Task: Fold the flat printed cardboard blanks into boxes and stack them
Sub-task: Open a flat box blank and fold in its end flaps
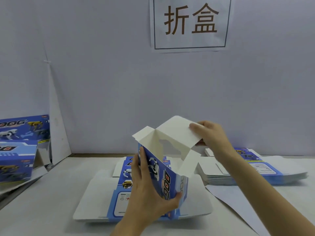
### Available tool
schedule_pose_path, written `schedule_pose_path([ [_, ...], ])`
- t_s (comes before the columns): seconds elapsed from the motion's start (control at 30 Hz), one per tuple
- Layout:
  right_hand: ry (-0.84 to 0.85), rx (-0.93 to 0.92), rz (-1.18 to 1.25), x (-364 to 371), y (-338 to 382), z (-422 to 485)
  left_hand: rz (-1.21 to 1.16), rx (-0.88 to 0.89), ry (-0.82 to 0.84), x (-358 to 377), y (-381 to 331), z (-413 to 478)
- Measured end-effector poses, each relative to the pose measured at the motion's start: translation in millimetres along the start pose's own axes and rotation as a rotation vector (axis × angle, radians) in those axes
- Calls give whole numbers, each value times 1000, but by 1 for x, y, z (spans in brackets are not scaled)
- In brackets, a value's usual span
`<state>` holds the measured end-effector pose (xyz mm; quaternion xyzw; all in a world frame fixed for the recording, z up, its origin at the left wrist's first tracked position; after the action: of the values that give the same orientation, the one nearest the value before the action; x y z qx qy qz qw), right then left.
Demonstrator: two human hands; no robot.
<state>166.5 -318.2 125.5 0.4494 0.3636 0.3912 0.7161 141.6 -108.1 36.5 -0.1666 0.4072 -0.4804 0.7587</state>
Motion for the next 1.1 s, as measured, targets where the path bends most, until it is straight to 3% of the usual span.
schedule_pose_path([
  [0.27, -91, -699, -579, 6, 78, -15, -2, -57, 5, 2, 6, 1],
  [0.33, -100, -647, -480, 5, 78, -14, 12, -74, 8, 3, 9, 0],
  [0.5, -5, -84, 217, 15, 55, -6, 16, -86, 1, 4, 12, 0],
  [0.6, 137, 75, 274, 39, 58, -13, -1, -88, 6, 3, 12, 1],
  [0.67, 136, -38, 46, 40, 68, -10, -3, -91, 2, 2, 12, 1],
  [0.77, 2, -307, -224, 38, 93, -19, 7, -103, 5, 2, 9, 1],
  [1.1, -93, -418, -304, 51, 108, -27, -6, -94, 2, 1, 8, 3],
])
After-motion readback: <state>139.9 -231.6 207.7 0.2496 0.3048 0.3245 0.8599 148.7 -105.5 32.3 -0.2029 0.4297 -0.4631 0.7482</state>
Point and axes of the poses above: each hand's wrist, its own z-axis towards the middle knuckle, its own x-axis out of the palm, y = z × x, the point moved 10 cm from there along z, towards the middle knuckle, and after that the axes turned 3 degrees about -x, right-handed, at the moved point
